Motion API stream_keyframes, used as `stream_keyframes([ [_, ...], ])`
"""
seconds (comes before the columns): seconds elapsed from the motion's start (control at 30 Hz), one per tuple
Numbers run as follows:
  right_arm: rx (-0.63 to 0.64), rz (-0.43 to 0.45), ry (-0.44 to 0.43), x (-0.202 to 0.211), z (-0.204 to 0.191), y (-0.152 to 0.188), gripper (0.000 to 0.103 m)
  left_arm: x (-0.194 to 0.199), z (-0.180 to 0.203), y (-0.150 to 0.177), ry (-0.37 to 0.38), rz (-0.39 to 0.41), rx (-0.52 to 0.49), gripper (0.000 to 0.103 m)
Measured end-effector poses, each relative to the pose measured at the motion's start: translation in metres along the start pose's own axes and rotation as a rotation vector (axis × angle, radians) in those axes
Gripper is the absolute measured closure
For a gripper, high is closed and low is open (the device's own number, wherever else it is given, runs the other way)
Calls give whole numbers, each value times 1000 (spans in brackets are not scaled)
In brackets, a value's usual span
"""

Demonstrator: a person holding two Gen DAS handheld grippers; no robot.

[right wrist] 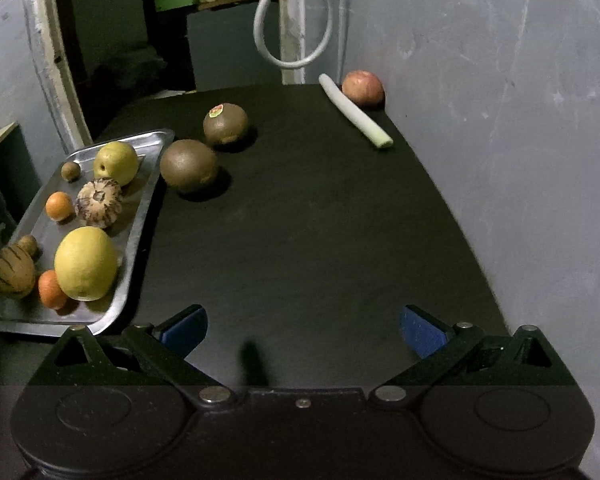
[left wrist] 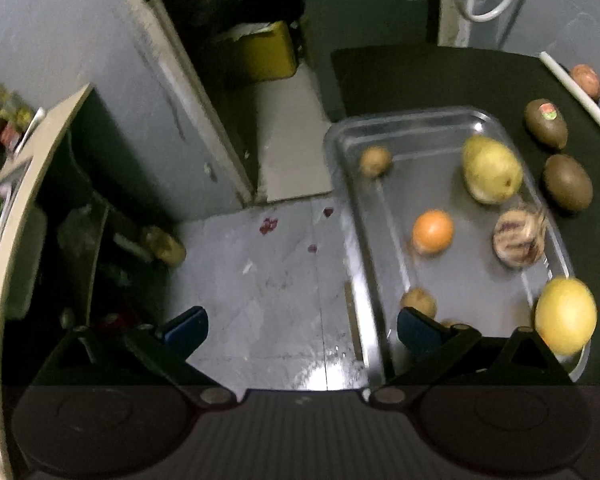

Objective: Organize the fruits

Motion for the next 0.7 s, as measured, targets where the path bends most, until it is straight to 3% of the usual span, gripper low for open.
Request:
stream_keyframes([
  [0.3, 241, 24, -57, -13, 1, -19, 1, 0, 74, -69, 87, 94, -238, 1],
  [0.53, 340, 10, -87, -26, -3, -22, 1, -18, 143, -117, 231, 143, -419, 1],
  [0.7, 320, 10, -122, -44, -9, -29, 1, -38, 191, -139, 378, 96, -424, 1],
])
Point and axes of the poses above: each gripper's, at about its wrist camera, not at the fingertips, and x roughly against the way its jaws point, z to its right, y to its underside, the point moved 10 cm from there along -x, roughly the way its jaws point, and after that the axes turned 12 degrees about x, right-handed, at the moved point
